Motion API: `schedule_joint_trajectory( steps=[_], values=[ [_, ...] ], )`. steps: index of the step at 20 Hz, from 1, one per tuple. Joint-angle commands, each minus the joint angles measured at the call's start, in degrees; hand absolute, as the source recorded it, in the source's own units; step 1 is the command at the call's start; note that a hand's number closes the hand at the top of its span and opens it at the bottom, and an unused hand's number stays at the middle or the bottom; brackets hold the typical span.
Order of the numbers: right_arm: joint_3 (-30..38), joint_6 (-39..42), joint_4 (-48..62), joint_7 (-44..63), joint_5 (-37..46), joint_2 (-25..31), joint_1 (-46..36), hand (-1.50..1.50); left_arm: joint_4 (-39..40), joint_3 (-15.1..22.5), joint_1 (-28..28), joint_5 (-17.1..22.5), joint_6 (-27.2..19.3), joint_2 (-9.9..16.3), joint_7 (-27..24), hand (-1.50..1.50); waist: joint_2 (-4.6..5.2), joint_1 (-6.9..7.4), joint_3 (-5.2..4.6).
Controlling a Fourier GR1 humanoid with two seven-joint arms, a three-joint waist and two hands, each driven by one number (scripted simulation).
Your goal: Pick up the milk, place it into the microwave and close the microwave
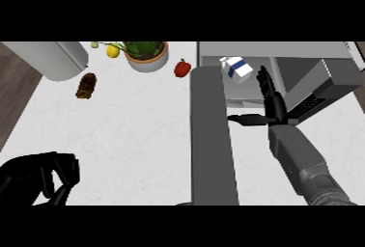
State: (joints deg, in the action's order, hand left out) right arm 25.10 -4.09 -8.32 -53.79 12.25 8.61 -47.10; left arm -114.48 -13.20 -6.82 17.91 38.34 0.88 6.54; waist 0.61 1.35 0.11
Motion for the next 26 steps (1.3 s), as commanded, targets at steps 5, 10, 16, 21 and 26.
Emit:
schedule_joint_trajectory(
  steps=[5, 10, 16, 21, 26],
  values=[
    [-1.98, 6.36, -6.72, -2.07, -2.23, -1.27, 9.56, -1.5, -0.07, 7.54, -3.54, -2.32, -2.22, -0.86, -0.09, 1.5, -0.79, -1.48, -0.13],
    [-5.61, 7.21, -12.82, -2.32, -1.03, -3.14, 17.09, -1.5, 3.94, 14.88, 2.21, -9.28, -6.25, -0.85, -1.83, 1.5, -1.17, -2.89, -0.22],
    [-6.62, 9.47, -25.07, -1.41, -4.3, -3.99, 28.39, -1.5, 7.41, 23.12, 6.76, -16.18, -13.36, -0.87, -4.15, 1.5, -0.99, -2.82, -0.2],
    [-9.69, 11.52, -36.62, 0.82, -4.13, -3.64, 38.93, -1.5, 13.81, 28.48, 12.03, -22.34, -14.41, -0.87, -7.52, 1.5, -1.02, -3.61, -0.25],
    [-10.27, 16.24, -48.88, 3.63, -6.98, -1.58, 47.91, -1.5, 25.49, 34.21, 17.27, -24.69, -17.54, -0.88, -9.48, 1.5, -0.82, -3.63, -0.26]
  ],
)
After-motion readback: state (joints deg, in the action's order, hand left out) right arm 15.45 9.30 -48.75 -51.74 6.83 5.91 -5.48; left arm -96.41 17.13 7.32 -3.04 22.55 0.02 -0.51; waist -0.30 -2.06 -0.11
